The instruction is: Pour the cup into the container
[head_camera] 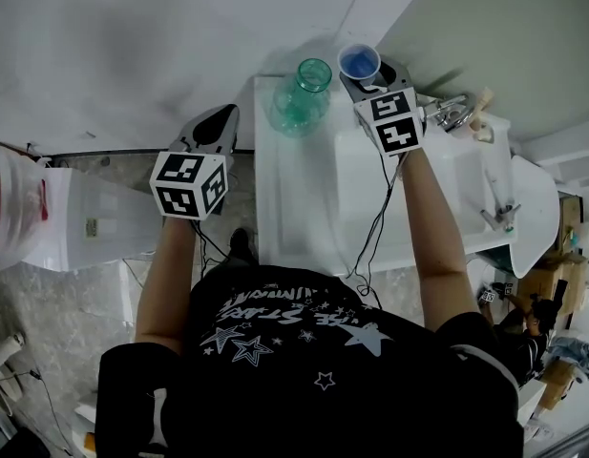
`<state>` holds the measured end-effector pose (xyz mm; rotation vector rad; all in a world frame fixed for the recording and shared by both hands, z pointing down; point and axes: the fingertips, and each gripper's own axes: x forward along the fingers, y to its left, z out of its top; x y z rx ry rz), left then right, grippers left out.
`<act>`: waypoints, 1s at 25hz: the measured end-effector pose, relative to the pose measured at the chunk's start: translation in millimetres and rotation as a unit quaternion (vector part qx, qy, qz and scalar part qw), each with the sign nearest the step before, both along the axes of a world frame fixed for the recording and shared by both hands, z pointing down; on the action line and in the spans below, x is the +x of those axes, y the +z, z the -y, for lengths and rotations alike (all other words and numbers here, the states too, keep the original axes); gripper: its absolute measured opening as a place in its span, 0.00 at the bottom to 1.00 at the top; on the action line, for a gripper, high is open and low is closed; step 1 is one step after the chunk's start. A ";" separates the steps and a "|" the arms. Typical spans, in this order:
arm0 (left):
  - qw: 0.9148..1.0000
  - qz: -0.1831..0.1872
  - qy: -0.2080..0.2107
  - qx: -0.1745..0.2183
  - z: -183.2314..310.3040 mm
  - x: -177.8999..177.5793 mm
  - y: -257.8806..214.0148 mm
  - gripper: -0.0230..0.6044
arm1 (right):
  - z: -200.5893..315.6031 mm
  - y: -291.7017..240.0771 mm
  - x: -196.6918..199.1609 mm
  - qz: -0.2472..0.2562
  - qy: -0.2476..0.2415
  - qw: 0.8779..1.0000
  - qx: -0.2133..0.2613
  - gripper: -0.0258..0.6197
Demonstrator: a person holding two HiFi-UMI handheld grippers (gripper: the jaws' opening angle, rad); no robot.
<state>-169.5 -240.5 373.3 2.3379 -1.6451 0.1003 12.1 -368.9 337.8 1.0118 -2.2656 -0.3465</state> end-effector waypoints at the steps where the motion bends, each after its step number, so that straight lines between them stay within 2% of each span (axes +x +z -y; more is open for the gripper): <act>1: 1.000 -0.001 0.000 0.000 0.7 -0.4 0.7 0.05 | 0.9 0.1 -1.3 -0.005 0.000 1.000 0.002 0.42; 9: 1.000 -0.013 0.000 -0.004 4.1 -0.2 6.3 0.05 | 5.7 -1.2 -7.6 -0.078 -0.008 0.996 0.034 0.42; 25: 1.000 -0.025 -0.007 -0.006 1.9 -2.4 9.5 0.05 | 7.3 3.8 -15.9 -0.167 -0.031 0.982 0.079 0.42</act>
